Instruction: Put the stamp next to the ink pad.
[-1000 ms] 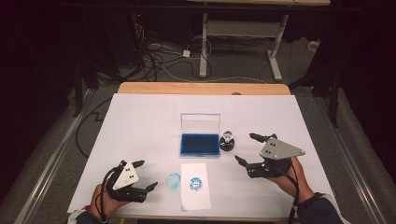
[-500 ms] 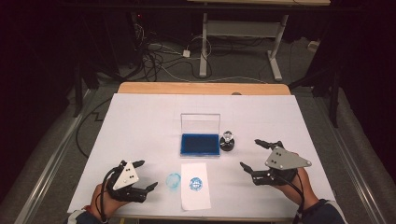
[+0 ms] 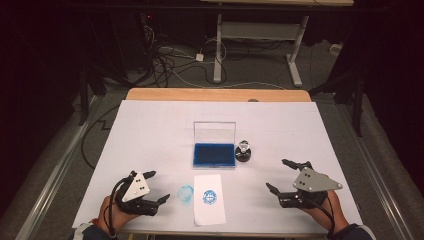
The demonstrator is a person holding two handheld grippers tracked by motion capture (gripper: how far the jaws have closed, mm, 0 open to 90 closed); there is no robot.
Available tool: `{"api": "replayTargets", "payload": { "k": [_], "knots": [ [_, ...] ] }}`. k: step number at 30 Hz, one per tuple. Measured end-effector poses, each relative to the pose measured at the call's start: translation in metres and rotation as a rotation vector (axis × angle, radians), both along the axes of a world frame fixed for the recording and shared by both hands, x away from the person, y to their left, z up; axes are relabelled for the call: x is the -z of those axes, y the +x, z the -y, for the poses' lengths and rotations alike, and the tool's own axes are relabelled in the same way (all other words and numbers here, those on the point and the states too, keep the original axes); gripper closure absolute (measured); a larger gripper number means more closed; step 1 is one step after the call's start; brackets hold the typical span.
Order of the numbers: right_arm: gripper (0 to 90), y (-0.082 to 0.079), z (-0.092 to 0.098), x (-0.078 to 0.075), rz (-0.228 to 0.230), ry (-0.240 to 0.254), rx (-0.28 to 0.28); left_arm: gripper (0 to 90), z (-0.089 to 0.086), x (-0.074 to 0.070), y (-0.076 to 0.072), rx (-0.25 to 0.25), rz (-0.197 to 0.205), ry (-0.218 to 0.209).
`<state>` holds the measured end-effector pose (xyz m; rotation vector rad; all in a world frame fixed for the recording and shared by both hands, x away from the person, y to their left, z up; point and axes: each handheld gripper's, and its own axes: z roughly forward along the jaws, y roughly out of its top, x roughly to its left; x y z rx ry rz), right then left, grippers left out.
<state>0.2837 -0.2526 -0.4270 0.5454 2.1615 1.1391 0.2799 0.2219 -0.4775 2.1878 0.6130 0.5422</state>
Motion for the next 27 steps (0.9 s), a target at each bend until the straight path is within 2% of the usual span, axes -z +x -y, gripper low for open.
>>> {"api": "replayTargets", "payload": {
  "k": [3,7,10,11,14,17,19,24,27],
  "knots": [
    [16.7,-0.003,0.008,0.005,-0.020,0.016,0.008,14.7,0.000,0.000,0.001,-0.002,0.000,-0.002],
    [16.4,-0.007,0.018,0.015,-0.024,0.025,0.013,14.7,0.001,-0.001,0.001,0.004,0.002,-0.003],
    [16.4,-0.011,0.026,0.025,0.000,0.013,0.002,14.7,0.002,-0.001,0.002,0.005,0.004,-0.003],
    [16.4,-0.012,0.029,0.028,-0.001,0.023,0.005,14.7,0.002,-0.001,0.002,0.006,0.003,-0.002],
    [16.4,-0.013,0.036,0.033,-0.028,0.048,0.031,14.7,0.002,-0.001,0.001,0.003,0.006,-0.001],
    [16.4,-0.015,0.037,0.038,-0.050,0.038,0.024,14.7,0.002,-0.002,0.001,-0.002,0.011,-0.003],
    [16.4,-0.016,0.037,0.040,-0.053,0.022,0.021,14.7,0.003,-0.002,0.001,-0.002,0.014,-0.006],
    [16.4,-0.017,0.039,0.037,-0.034,0.036,0.030,14.7,0.003,-0.002,-0.001,-0.001,0.017,0.001],
    [16.4,-0.021,0.036,0.035,-0.021,0.023,0.023,14.7,0.003,-0.002,-0.002,0.001,0.019,-0.003]
  ]
}}
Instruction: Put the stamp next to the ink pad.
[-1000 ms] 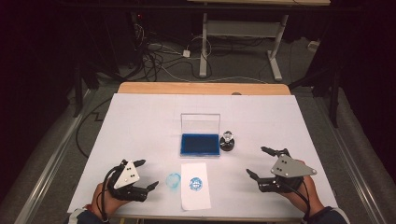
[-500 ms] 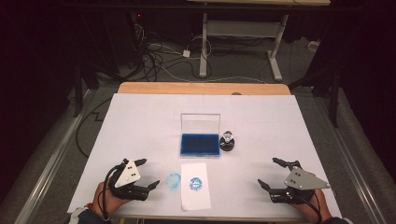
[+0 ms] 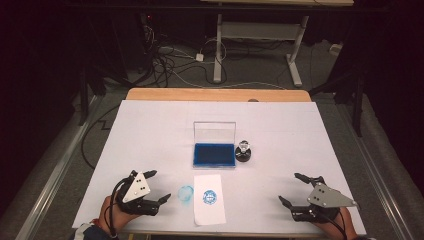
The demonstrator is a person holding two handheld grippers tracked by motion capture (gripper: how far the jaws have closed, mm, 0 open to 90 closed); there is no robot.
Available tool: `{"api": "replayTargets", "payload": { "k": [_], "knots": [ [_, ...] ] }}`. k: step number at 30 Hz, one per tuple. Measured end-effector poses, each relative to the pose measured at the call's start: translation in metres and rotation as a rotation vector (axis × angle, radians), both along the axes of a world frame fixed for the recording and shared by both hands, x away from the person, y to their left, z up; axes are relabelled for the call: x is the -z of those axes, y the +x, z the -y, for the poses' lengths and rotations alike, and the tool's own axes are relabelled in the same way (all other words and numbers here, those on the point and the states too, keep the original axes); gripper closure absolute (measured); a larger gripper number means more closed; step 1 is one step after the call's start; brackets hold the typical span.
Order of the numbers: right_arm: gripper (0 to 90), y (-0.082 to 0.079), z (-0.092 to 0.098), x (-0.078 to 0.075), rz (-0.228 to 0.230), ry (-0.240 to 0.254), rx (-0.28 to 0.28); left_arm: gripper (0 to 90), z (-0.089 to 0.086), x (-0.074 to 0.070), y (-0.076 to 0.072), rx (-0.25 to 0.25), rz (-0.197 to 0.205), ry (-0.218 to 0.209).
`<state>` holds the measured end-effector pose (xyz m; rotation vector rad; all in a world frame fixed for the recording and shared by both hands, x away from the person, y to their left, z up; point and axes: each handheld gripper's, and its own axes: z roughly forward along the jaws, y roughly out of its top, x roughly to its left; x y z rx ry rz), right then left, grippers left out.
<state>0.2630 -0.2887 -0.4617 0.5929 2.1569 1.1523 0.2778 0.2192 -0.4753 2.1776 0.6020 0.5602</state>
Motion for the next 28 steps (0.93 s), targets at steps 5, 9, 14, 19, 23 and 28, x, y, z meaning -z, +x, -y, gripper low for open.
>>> {"api": "replayTargets", "payload": {
  "k": [5,9,14,19,23,28],
  "knots": [
    [16.4,-0.0028,-0.0028,-0.0015,0.017,-0.013,-0.012,14.7,0.0001,0.0000,-0.0003,0.003,0.001,0.003],
    [16.4,-0.0014,-0.0025,-0.0005,0.006,-0.005,-0.014,14.7,-0.0005,0.0004,0.0003,0.003,-0.001,0.007],
    [16.4,-0.0002,-0.0042,-0.0007,0.008,-0.011,-0.021,14.7,-0.0006,0.0005,-0.0009,-0.001,0.000,0.009],
    [16.4,-0.0005,-0.0050,0.0004,0.007,-0.023,-0.023,14.7,0.0007,0.0005,-0.0004,0.003,-0.002,0.009],
    [16.4,0.0002,-0.0048,0.0005,0.010,-0.024,-0.024,14.7,0.0009,0.0008,0.0010,0.002,-0.006,0.007],
    [16.4,0.0022,-0.0045,0.0020,-0.001,-0.018,-0.019,14.7,0.0013,0.0020,0.0029,0.003,-0.012,0.011]
  ]
}}
